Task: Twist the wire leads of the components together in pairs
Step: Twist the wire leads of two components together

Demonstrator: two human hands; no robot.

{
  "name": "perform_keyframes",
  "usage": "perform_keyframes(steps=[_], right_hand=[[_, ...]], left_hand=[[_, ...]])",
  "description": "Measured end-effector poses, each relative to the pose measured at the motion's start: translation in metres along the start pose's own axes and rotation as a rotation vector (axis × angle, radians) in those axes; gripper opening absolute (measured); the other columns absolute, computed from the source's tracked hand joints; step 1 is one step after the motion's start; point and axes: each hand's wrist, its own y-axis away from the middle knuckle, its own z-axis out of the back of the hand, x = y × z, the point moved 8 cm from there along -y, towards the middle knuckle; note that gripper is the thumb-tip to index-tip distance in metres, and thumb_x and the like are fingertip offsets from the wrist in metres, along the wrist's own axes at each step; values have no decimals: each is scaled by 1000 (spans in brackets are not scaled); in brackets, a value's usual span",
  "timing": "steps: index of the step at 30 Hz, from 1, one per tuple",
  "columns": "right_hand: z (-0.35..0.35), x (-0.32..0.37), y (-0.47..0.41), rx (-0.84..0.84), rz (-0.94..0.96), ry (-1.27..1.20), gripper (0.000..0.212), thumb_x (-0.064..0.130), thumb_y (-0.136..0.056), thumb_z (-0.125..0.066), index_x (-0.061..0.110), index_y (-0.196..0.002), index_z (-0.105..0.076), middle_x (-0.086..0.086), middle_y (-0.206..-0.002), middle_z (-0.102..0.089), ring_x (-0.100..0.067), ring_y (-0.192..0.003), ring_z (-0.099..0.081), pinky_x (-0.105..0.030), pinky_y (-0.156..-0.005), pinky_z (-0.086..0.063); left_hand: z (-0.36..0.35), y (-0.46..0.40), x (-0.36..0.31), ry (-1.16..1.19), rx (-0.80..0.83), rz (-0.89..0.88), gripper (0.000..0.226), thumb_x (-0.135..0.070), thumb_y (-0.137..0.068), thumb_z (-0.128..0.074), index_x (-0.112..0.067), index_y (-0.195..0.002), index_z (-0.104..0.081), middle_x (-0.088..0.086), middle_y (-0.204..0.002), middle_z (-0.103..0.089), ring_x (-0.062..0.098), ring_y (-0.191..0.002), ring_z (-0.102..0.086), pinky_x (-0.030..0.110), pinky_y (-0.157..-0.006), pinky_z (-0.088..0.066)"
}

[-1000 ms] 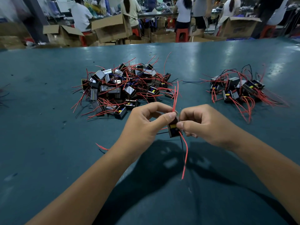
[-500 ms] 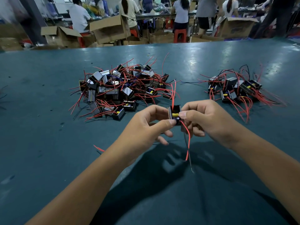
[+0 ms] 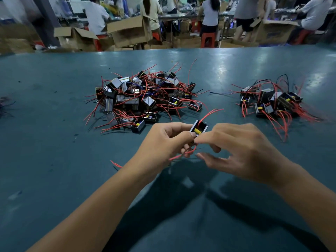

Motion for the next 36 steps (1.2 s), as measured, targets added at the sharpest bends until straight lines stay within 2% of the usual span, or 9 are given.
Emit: perform_keyframes(steps=[4,8,12,16,19,22,27,30,36], right_hand=[[0,8,0,-47,55,59,13,11,-92,-66,7,-83,-74,-3,-68,-56,-22,-59,-50,-33,-49,-43],[1,7,0,-47,86,67,12,7,-91,-65,5,-81,-73,-4,-69,-55,-24,-59,-48,-33,-50,-42],[2,8,1,-57,107,83,10,7,-89,-67,7,-83,-75,-5,-70,-58,-24,-60,-50,-30,-53,-42],[2,9,3,-79,122,106,12,9,-90,-68,7,-81,-75,-6,-69,-58,-23,-60,-49,-29,-54,-42],[4,7,2,-86,127,93,12,12,-88,-69,8,-79,-75,-6,-75,-61,-24,-65,-51,-29,-64,-43],[8,-1,3,-83,76,1,12,16,-88,-68,5,-88,-75,-6,-86,-66,-26,-75,-58,-35,-70,-47],[10,-15,2,-85,-68,-144,13,8,-93,-63,5,-101,-72,-2,-81,-61,-13,-75,-54,-20,-74,-43],[3,-16,1,-18,-82,-173,15,13,-94,-66,9,-107,-73,1,-81,-61,-11,-75,-55,-21,-73,-45],[-1,-12,1,5,-74,-190,15,15,-92,-70,9,-105,-74,2,-81,-55,-11,-73,-52,-24,-67,-46]], left_hand=[[0,0,-2,-14,5,-6,19,2,-95,-58,-3,-101,-76,6,-71,-66,12,-55,-54,19,-59,-49],[5,-1,0,-12,-15,4,18,-3,-94,-61,-5,-102,-77,11,-75,-67,19,-60,-55,34,-59,-47],[7,-1,-2,15,-22,-7,21,0,-94,-58,-5,-100,-78,9,-74,-68,19,-60,-55,22,-56,-49],[6,0,-1,27,-10,-2,19,-1,-95,-59,-2,-102,-76,9,-75,-67,20,-60,-54,22,-55,-49],[4,-1,-3,13,33,-11,18,-8,-92,-66,-6,-109,-72,8,-77,-68,21,-59,-55,24,-57,-49],[1,0,-2,39,67,2,30,-16,-84,-71,-2,-108,-62,9,-70,-65,20,-55,-58,23,-54,-48],[-2,-2,-4,14,66,-38,19,-20,-83,-69,-3,-92,-68,11,-69,-62,18,-54,-56,24,-54,-48],[-6,0,-6,4,94,-56,21,-19,-87,-67,1,-92,-69,13,-73,-64,19,-57,-55,24,-56,-48],[-13,4,-4,-42,146,-39,11,-5,-95,-60,0,-89,-66,9,-67,-61,13,-55,-55,22,-58,-47]])
